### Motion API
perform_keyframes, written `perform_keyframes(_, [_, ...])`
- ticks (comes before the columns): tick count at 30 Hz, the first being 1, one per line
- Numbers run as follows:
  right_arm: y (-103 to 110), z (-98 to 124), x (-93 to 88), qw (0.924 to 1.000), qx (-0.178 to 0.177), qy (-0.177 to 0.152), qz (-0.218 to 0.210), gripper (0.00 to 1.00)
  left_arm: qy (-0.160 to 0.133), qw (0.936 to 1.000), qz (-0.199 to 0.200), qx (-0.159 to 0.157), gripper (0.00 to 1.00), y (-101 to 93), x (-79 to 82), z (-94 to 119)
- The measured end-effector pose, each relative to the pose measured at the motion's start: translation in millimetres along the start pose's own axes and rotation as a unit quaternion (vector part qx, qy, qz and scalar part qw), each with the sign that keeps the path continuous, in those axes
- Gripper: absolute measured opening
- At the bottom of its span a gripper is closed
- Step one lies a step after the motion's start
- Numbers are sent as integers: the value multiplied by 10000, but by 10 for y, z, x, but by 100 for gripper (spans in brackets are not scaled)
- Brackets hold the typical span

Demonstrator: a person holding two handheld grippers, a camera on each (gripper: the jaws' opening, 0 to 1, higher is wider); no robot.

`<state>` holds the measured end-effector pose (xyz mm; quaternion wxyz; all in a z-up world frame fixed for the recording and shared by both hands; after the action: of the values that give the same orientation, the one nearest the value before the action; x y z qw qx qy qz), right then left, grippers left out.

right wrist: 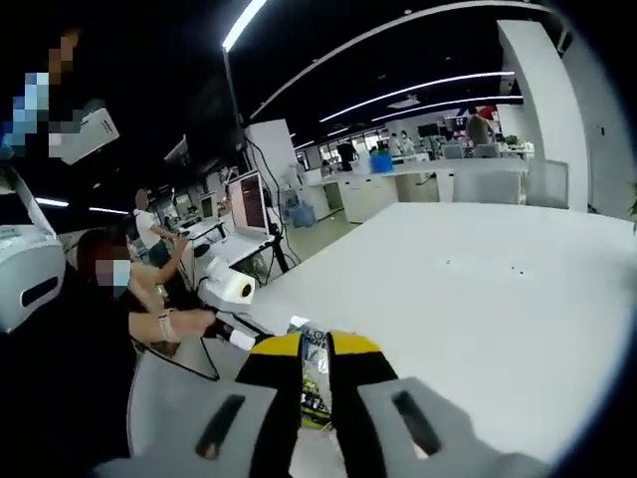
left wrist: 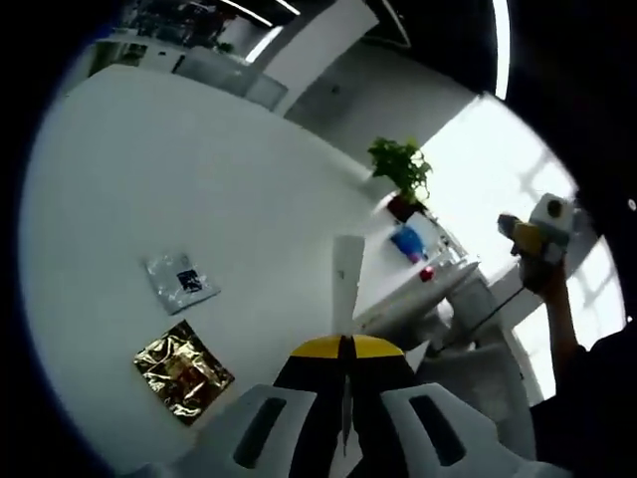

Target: Arrange the skincare products in the storage area until every visible bottle or jar stands upright without overlapping.

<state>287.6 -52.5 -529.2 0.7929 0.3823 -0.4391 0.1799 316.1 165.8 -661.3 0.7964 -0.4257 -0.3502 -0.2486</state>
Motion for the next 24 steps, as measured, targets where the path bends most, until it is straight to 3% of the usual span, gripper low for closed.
perform_keyframes(8, [243,-54,-296,9970,-56,663,383,13,294,9995,80,53,0,86,-80,-70])
perform_keyframes(11, [315,-127,-452,9953,152,904,301,14,399,9992,34,89,0,126,-96,-113])
perform_keyframes(14, [284,-211,-632,9927,-9,1173,289,14,568,9983,-72,144,0,162,-124,-149])
perform_keyframes(18, [315,-361,-816,9917,-87,1257,241,13,866,9951,-397,269,0,208,-187,-204])
perform_keyframes(22, [252,-501,-1092,9820,-338,1811,407,13,989,9930,-573,304,0,234,-232,-252])
perform_keyframes(24, [202,-565,-1220,9792,-506,1908,477,14,1096,9905,-758,326,0,249,-252,-267])
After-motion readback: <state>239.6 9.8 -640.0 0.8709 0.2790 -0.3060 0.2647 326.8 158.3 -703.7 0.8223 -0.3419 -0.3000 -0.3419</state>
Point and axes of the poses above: the point that each gripper's makers call its tool centre point, and the gripper's own axes: z roughly backward along the fingers, y roughly to its left, x roughly out of its top, the point moved 8 cm from there along z, roughly backward along the fingers, and after that the axes turned 15 degrees about -z, right-handed, at the moved point
